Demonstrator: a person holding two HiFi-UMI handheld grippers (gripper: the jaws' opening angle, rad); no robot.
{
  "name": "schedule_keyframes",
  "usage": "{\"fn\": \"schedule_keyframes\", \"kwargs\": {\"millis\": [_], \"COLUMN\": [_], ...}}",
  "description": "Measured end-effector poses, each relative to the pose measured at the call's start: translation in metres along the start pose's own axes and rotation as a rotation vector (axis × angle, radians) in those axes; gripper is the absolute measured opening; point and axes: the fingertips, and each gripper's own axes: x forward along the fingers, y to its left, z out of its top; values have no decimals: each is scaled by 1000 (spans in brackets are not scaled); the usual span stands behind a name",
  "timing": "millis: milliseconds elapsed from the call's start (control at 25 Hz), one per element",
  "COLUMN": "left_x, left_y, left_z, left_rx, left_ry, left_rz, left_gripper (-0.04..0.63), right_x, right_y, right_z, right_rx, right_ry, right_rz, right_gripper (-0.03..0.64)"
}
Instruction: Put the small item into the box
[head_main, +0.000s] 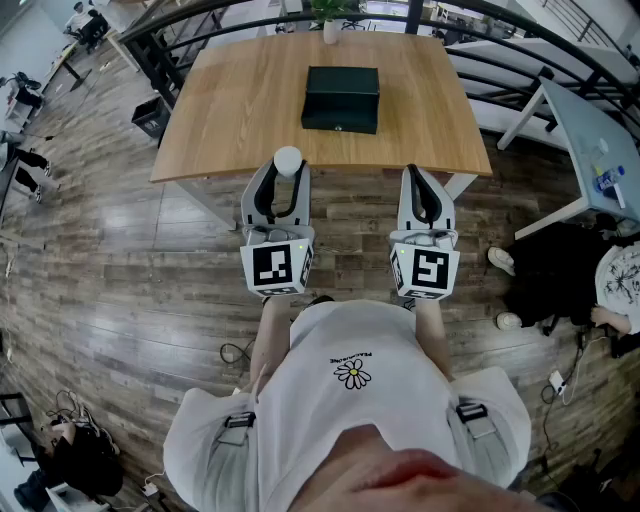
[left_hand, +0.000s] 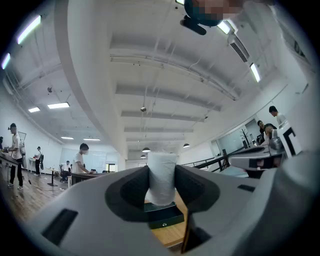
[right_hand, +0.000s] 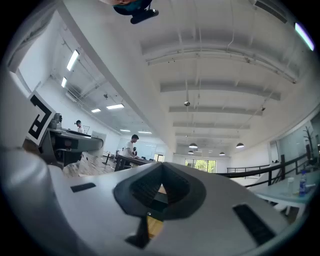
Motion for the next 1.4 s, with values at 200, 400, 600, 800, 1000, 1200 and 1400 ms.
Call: {"fn": "schedule_keyframes", "kwargs": {"millis": [200,400,600,800,1000,1200,1400], "left_x": [3,10,8,9,8,25,80], "left_y": [-2,-1,2,-1,15,33,52], "left_z": [-1,-8,-16,-15,-20,-39,-51], "left_rx": [1,10,5,8,-33,-47,-51], "left_ry": [9,21,38,45,49,55,29], "left_rz": [2,9,19,29,63,55,29], "left_gripper": [173,173,173,173,173,173,173], "right_x": [1,8,10,15,26,51,101], "right_y": [-3,-5,2,3,20,33,23], "right_z": [-3,-12,-16,-22,-34,-58,-67], "right_rx": [4,52,114,129,128,110,105], "right_ry": [7,11,2,8,59,113,101], "right_rz": [4,28,79,113,169,185,150], "right_gripper": [8,8,7,8,8,6,6]}}
